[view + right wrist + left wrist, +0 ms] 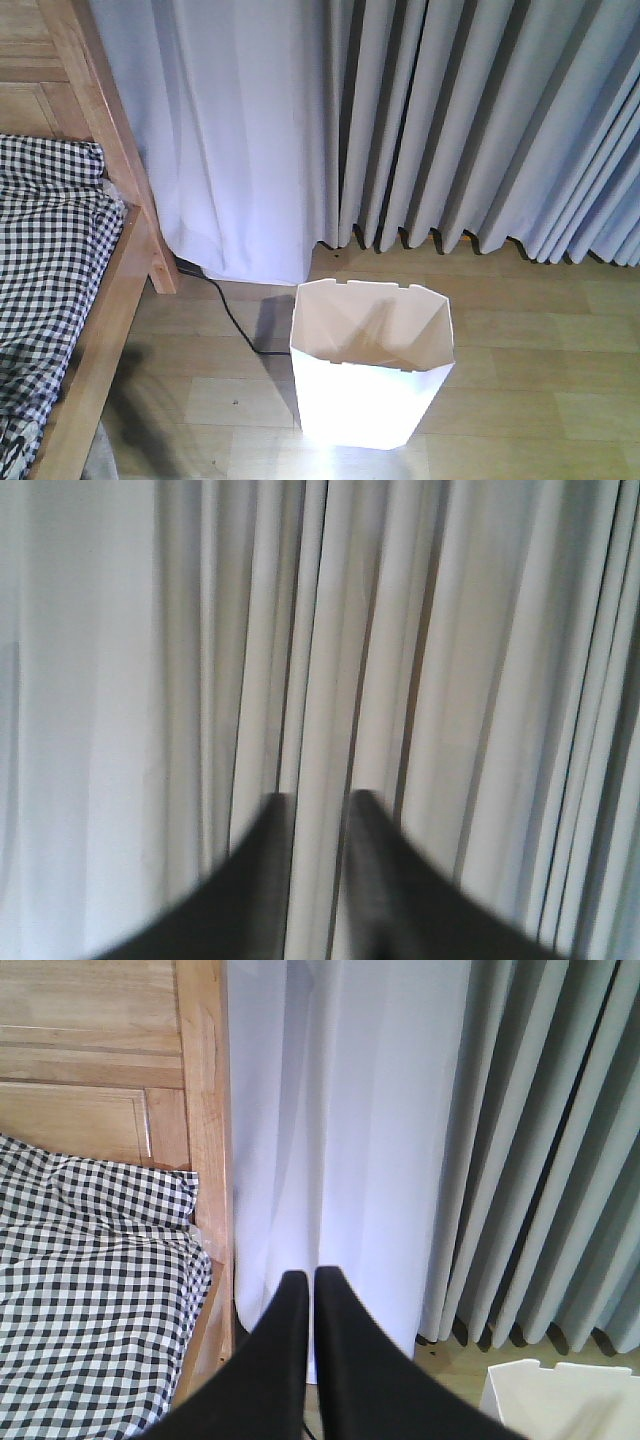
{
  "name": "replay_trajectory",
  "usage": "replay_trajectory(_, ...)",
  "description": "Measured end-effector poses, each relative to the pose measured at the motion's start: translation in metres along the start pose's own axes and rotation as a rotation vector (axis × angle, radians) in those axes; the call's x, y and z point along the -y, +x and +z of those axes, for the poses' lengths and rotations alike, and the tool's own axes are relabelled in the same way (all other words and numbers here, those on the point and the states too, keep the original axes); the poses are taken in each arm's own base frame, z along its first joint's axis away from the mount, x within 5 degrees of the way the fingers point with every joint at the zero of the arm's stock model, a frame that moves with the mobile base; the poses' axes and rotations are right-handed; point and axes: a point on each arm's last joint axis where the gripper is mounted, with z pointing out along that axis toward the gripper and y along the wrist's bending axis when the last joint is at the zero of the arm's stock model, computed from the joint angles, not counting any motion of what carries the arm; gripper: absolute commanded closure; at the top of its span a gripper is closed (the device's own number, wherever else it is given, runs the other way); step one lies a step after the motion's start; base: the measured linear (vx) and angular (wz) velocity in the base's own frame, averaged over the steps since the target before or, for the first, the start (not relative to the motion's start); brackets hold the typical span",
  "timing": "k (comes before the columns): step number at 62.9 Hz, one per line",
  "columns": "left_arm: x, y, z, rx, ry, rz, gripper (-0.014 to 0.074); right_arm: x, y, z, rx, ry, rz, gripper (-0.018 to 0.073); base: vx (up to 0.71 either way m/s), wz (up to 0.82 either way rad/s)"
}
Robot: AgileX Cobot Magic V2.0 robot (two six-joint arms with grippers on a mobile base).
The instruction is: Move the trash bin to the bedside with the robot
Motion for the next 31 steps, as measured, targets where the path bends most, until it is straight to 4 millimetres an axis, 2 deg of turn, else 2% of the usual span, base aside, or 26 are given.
replay_trajectory(31,0.0,0.0,0.0,0.0,0.0,0.0,0.0602,-0.0017,0.0008,0.0,-0.004,-0.018,0.001,0.0568,0.0,0.0)
